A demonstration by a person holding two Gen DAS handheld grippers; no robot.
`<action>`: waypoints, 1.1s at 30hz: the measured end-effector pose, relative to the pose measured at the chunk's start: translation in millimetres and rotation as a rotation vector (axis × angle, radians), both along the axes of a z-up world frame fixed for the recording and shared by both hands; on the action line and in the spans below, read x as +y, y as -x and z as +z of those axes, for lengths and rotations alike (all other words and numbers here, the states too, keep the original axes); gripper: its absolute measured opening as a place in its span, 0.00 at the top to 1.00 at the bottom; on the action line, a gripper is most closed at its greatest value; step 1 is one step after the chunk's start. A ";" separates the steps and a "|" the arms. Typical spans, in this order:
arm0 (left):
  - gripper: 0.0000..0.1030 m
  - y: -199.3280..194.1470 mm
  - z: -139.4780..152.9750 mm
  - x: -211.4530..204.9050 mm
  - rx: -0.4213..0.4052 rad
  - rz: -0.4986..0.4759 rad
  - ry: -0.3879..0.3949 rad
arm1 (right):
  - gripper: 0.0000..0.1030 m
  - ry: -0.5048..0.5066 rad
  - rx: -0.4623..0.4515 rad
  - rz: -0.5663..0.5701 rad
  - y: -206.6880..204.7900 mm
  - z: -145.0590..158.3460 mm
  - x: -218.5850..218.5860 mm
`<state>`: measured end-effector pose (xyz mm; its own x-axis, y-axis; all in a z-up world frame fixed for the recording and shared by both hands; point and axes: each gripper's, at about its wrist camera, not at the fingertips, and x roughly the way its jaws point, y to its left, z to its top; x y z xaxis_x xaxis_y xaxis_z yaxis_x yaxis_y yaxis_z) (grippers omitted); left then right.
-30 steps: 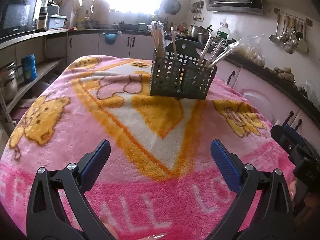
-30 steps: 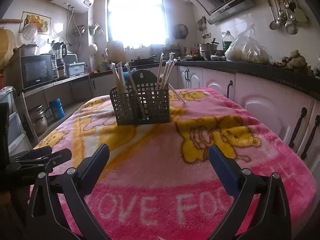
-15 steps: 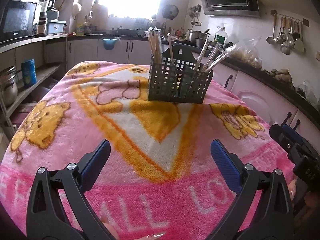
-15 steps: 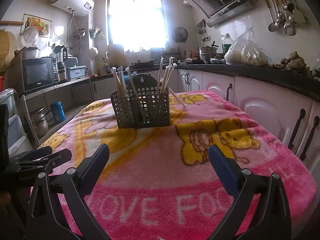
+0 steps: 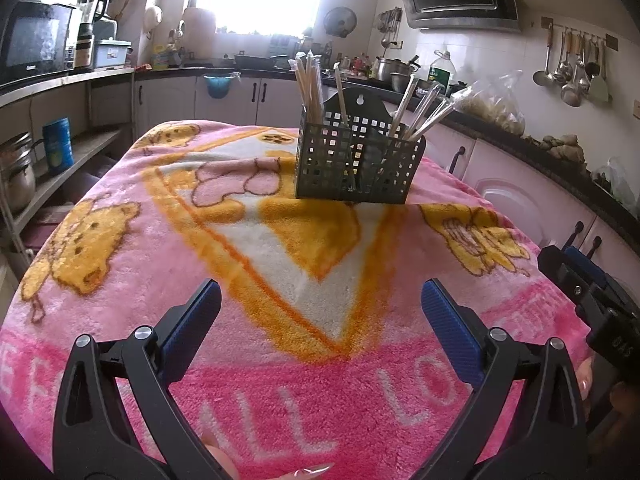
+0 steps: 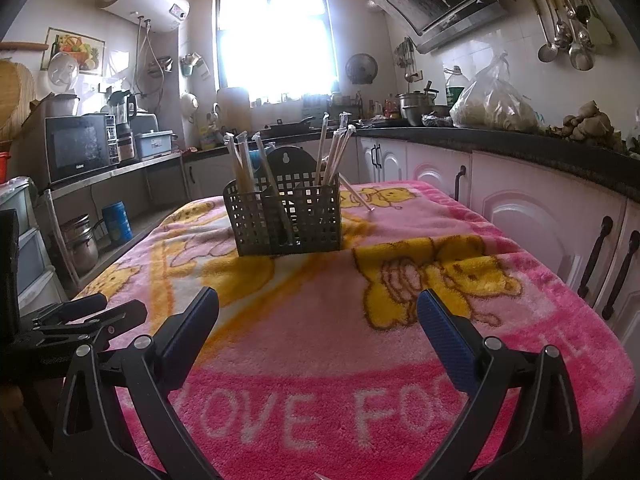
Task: Organize utensils
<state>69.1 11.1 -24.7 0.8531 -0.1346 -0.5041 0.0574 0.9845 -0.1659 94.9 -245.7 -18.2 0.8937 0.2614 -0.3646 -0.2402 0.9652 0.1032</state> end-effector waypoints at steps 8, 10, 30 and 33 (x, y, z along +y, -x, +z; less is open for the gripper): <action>0.11 0.2 -0.5 0.1 0.003 0.001 0.003 | 0.06 -0.001 0.001 0.003 0.1 -0.9 1.0; 0.11 0.1 -0.1 -0.4 0.002 0.003 0.000 | 0.06 -0.002 -0.001 0.004 0.5 -1.3 1.0; 0.11 1.1 1.4 -0.7 -0.007 0.004 -0.003 | 0.06 -0.007 -0.005 0.014 -1.1 -1.1 -0.4; 0.11 0.8 2.0 -0.9 -0.007 0.003 -0.003 | 0.06 -0.005 -0.005 0.014 -1.1 -1.4 0.8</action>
<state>68.3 10.2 -22.7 0.8571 -0.1303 -0.4984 0.0553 0.9852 -0.1624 96.1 -244.9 -19.6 0.8918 0.2759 -0.3585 -0.2543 0.9612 0.1070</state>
